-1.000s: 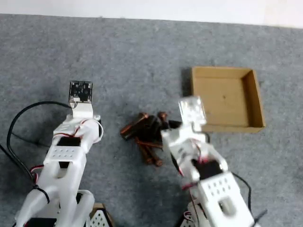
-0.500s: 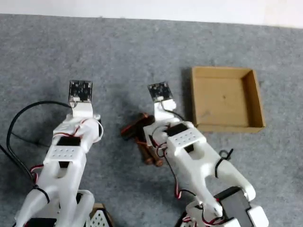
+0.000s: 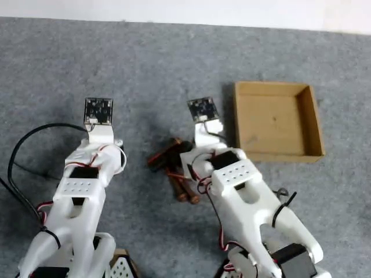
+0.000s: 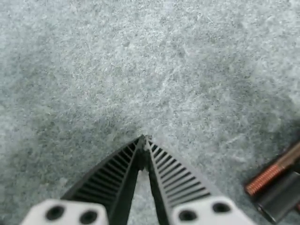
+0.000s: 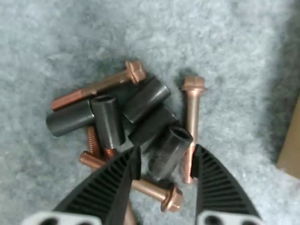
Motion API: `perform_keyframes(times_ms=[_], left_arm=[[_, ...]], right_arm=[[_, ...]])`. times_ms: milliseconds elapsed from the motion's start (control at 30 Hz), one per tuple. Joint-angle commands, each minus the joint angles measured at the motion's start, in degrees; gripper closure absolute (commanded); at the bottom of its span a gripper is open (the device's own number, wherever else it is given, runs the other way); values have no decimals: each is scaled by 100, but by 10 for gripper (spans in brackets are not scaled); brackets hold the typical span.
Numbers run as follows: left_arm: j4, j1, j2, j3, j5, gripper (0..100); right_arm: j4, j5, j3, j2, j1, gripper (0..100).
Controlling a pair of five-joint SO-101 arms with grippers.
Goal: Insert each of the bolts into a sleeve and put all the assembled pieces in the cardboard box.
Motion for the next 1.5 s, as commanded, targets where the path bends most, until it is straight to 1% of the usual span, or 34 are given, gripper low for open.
perform_keyframes(times_ms=[0, 167, 400, 533, 833, 1067, 1267, 1467], left_arm=[[-123, -75, -4, -277, 26, 995], [-123, -75, 4, -277, 26, 995], [-123, -75, 4, -277, 26, 995], [-123, -75, 4, -277, 26, 995], [-123, -75, 4, -277, 18, 995], [-123, -75, 4, -277, 18, 995], [-123, -75, 4, -277, 18, 995], [-123, -75, 4, -277, 18, 995]], right_arm=[[-110, -9, 40, -224, 75, 817], [-681, -9, 514, -224, 66, 817], [-716, -9, 620, -224, 66, 817], [-919, -18, 637, -198, 75, 817], [-901, -18, 576, 769, 75, 817], [-901, -18, 576, 681, 84, 820], [-919, -18, 576, 681, 92, 926], [-919, -18, 576, 681, 92, 928]])
